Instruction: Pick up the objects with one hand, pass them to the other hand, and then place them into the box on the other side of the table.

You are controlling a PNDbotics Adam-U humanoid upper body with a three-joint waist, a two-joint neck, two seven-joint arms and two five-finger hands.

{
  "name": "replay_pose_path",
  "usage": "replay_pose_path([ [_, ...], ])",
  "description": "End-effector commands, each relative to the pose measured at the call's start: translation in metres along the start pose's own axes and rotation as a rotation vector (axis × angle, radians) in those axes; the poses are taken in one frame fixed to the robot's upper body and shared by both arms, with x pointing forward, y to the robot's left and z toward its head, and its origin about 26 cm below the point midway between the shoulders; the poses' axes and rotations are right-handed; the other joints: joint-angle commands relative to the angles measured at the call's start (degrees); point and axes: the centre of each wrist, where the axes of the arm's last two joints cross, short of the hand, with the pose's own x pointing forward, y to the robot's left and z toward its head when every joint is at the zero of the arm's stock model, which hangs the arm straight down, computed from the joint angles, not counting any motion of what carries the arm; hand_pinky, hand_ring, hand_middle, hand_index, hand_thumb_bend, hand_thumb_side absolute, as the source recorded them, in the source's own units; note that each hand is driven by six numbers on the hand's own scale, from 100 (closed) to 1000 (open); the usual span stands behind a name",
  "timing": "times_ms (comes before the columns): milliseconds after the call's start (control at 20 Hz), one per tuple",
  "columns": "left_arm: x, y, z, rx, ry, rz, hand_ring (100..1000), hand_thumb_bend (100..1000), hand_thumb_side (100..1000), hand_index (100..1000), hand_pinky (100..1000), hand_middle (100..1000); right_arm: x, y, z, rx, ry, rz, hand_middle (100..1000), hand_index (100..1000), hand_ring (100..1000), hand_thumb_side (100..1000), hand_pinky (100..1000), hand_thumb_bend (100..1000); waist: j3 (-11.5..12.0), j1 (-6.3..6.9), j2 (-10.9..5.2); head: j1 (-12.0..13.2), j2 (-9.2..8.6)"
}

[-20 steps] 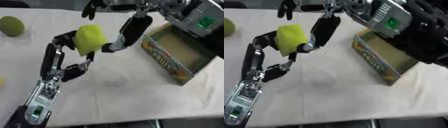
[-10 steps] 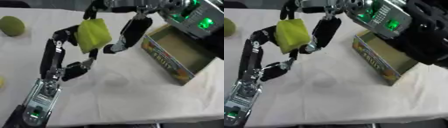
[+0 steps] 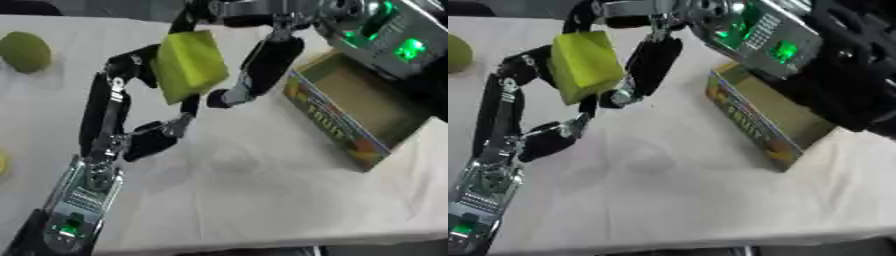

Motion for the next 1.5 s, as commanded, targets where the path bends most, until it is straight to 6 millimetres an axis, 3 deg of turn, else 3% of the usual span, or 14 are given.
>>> replay_pose_path([
  [50,0.007,0.004,-0.008,0.01,-0.03,0.006,491,100,171,509,464,433,0.001,-0.006,0.005,-0.018,0.006,-0.004,698,865,908,213,879,341,-0.07,-0.41,-0.22,0.1,-0.12],
  [150,0.007,0.004,-0.008,0.009,-0.025,0.009,491,100,174,509,464,433,0.0,-0.006,0.005,-0.013,0.007,-0.027,635,824,863,190,846,265,-0.14,-0.38,-0.27,0.11,-0.12],
  [400,0.006,0.002,-0.008,0.007,-0.014,0.017,490,100,176,509,463,433,0.001,-0.007,0.005,-0.022,0.006,-0.068,583,779,821,168,797,183,-0.3,-0.28,-0.39,0.13,-0.12],
  [650,0.006,0.0,-0.007,0.003,-0.007,0.026,491,100,183,513,462,433,0.001,-0.006,0.005,-0.019,-0.001,-0.085,536,736,809,136,788,158,-0.4,-0.35,-0.41,-0.06,-0.12],
  [900,0.006,0.0,-0.007,0.005,-0.006,0.031,492,100,175,516,464,436,0.0,-0.004,0.005,0.0,-0.01,-0.11,424,607,786,104,781,108,-0.34,-0.48,-0.29,-0.32,-0.12],
  [1050,0.006,-0.001,-0.006,0.003,0.0,0.031,517,100,100,550,482,483,-0.001,-0.003,0.005,-0.002,-0.014,-0.121,386,561,765,110,774,100,-0.32,-0.51,-0.26,-0.52,-0.12],
  [1100,0.005,-0.001,-0.006,-0.004,0.008,0.026,564,100,131,629,517,548,-0.002,-0.002,0.006,-0.003,-0.012,-0.123,373,547,755,110,767,100,-0.3,-0.51,-0.28,-0.6,-0.12],
  [1250,-0.001,-0.003,-0.002,-0.059,0.051,-0.013,684,343,336,782,619,702,-0.006,0.0,0.008,-0.008,0.0,-0.123,360,530,742,123,758,100,-0.27,-0.5,-0.36,-0.8,-0.12],
  [1500,-0.006,-0.005,0.001,-0.159,0.121,-0.082,702,382,427,839,608,727,-0.02,0.01,0.017,-0.003,0.051,-0.131,348,512,731,138,778,100,-0.35,-0.57,-0.35,-1.52,-0.12],
])
